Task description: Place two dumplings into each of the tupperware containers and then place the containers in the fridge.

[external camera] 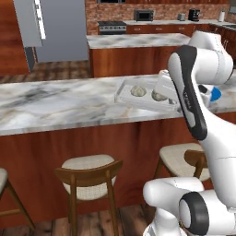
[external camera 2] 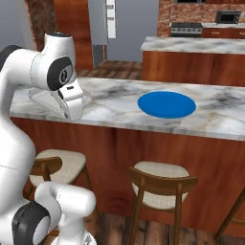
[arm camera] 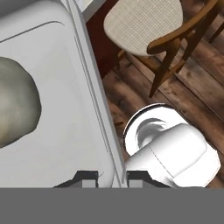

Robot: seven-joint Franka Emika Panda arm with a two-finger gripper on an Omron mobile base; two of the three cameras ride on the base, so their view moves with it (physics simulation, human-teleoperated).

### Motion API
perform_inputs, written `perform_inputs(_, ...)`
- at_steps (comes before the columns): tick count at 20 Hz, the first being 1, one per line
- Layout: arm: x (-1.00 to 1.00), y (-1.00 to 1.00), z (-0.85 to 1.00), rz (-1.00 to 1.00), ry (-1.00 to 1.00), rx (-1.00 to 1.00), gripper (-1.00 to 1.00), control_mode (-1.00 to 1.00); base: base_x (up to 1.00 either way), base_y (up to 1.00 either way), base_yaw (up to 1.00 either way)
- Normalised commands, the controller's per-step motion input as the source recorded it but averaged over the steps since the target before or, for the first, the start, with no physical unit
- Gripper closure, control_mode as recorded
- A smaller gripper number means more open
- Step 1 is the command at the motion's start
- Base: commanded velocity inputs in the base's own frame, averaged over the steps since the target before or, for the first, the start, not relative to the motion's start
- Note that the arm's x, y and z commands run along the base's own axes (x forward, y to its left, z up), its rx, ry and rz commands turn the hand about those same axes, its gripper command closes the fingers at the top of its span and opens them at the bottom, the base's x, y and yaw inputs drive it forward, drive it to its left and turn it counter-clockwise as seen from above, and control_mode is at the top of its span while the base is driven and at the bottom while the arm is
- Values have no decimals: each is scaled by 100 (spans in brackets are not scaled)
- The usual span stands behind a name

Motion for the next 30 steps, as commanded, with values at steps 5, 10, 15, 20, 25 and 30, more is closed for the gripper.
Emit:
perform_inputs(5, -9, 2, 3, 0, 8, 0, 100, -100, 0, 0, 0)
perform_inputs(10, 0, 12, 0, -1, 4, 0, 100, -100, 0, 0, 0)
perform_inputs(15, 0, 16, 0, 0, 1, 0, 100, -100, 0, 0, 0)
perform_inputs(20, 0, 17, -2, 0, 0, 0, 100, -100, 0, 0, 0)
perform_inputs(25, 0, 6, 0, 0, 0, 0, 100, 100, -6, 1, 0)
perform_inputs(30, 0, 0, 0, 0, 0, 0, 100, 100, -93, -27, -8)
